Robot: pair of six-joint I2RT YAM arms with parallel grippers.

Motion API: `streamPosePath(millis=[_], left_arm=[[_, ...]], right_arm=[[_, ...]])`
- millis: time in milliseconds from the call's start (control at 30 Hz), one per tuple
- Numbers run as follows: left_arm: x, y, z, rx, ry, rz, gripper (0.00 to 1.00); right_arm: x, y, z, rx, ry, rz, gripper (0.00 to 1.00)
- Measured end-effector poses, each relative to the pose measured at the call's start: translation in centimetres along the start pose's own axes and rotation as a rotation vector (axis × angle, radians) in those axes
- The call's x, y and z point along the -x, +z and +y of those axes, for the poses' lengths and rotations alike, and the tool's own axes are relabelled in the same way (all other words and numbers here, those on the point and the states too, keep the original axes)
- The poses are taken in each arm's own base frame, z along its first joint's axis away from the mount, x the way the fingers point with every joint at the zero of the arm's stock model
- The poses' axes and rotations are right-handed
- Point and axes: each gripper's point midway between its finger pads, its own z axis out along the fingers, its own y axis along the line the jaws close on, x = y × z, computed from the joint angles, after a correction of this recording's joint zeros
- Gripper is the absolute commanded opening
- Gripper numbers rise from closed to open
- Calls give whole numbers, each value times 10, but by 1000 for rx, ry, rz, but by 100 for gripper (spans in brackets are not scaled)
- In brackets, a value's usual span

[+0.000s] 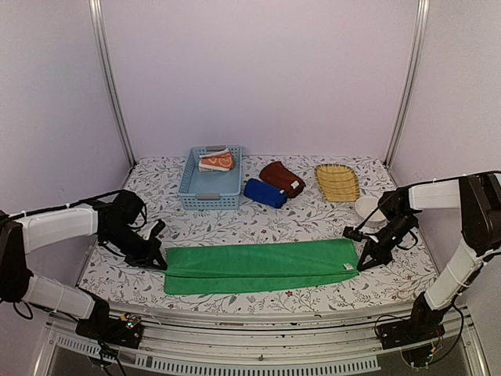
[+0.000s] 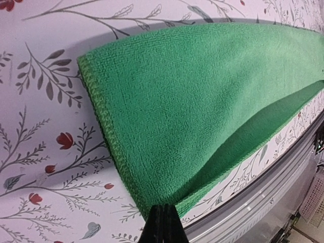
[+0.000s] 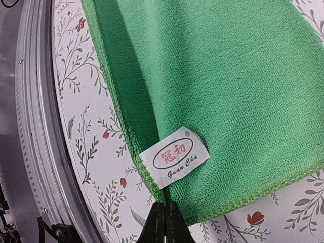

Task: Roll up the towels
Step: Fold the towel at the center of the board.

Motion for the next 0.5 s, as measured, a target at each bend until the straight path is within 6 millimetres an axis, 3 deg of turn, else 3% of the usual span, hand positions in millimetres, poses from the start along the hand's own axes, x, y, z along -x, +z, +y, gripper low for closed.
streamPosePath(millis=[500], left_arm=[[-10, -3, -12, -46, 27, 7, 0]], right_arm=[[-1, -3, 3, -4, -12, 8, 4]])
